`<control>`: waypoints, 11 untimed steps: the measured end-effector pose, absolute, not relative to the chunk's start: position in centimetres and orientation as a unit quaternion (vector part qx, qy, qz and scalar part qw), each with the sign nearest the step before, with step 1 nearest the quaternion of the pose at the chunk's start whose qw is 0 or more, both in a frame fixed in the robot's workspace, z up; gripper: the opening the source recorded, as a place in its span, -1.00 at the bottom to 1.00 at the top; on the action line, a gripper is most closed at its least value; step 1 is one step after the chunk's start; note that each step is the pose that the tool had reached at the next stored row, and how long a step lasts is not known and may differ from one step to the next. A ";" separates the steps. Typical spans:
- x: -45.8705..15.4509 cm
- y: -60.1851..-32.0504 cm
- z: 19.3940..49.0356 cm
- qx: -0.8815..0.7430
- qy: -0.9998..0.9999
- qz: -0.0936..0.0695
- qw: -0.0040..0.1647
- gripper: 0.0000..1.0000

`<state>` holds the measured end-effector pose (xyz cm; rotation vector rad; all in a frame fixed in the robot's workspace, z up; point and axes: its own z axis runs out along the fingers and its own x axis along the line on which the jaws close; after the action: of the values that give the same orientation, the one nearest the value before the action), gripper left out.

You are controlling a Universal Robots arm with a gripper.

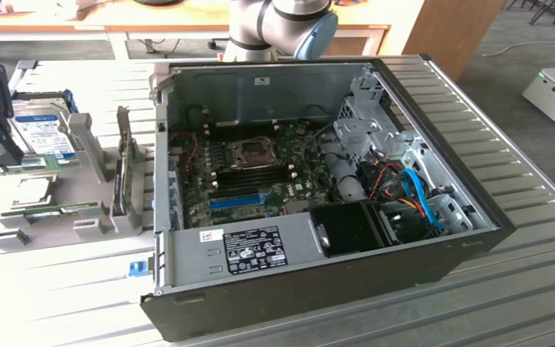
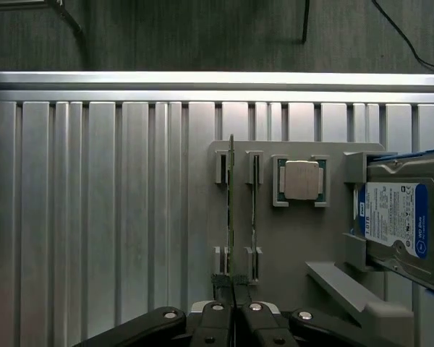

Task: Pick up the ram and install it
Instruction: 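Pick up the ram and move it above insertion slot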

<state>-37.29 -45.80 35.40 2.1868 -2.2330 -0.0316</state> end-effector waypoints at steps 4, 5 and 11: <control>-37.3 -45.8 36.3 0.700 -0.714 -0.010 0.008 -0.76; -37.3 -45.8 36.6 0.700 -0.714 -0.010 0.008 -0.76; -37.3 -45.8 37.7 0.700 -0.714 -0.010 0.008 -0.76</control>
<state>-37.29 -45.80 37.67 2.1868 -2.2331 -0.0316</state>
